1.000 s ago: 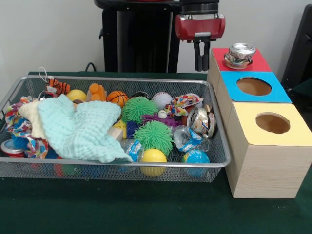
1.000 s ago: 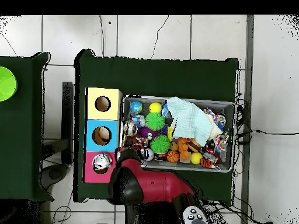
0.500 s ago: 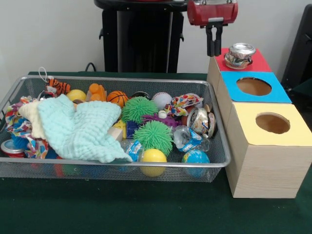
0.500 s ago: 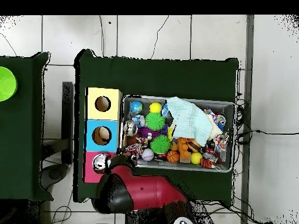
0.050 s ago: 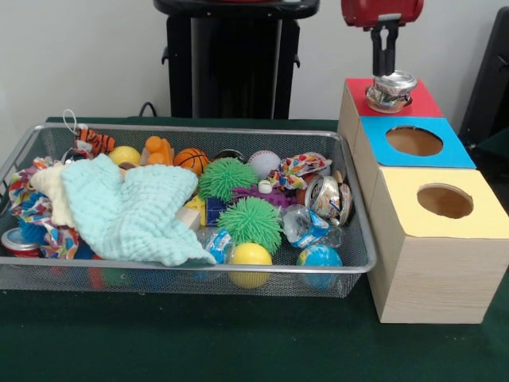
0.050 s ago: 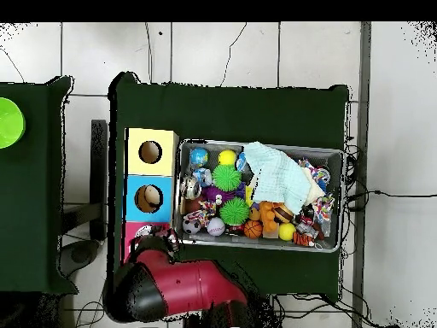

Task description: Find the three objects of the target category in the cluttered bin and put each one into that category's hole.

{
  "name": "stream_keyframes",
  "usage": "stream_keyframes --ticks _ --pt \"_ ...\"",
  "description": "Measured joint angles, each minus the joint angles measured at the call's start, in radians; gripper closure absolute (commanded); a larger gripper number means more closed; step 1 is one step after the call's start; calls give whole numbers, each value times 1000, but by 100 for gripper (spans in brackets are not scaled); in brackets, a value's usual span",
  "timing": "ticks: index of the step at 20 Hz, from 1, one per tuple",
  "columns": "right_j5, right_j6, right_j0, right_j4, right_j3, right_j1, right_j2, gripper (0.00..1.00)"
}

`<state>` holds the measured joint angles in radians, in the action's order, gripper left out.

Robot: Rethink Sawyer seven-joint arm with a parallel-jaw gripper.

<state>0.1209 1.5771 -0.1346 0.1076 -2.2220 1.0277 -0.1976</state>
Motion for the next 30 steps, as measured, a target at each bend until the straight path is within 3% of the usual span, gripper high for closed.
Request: stream_keyframes --ticks 6,12,30 --pt "0 0 86 -41 -3 0 1 100" --pt "0 0 125 -64 -6 -1 12 100" --pt "9 0 131 -95 -52 -24 67 100"
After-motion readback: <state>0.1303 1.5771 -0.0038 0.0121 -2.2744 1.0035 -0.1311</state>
